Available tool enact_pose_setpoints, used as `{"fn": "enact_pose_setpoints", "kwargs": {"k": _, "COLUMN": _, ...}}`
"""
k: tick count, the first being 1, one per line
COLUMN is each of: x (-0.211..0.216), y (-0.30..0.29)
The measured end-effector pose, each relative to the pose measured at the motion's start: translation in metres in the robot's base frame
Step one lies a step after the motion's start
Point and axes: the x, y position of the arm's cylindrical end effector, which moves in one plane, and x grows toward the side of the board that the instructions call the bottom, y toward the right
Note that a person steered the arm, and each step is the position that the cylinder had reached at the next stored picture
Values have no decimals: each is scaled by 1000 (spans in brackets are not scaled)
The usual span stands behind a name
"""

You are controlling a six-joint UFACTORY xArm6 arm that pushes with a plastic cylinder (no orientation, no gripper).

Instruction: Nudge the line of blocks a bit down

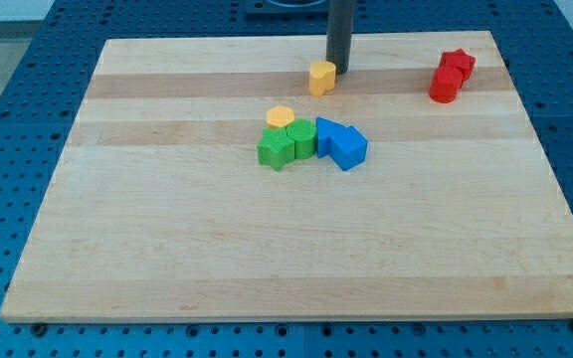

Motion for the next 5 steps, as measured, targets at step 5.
{"fn": "enact_pose_setpoints", "kwargs": {"k": 5, "x": 40, "y": 5}}
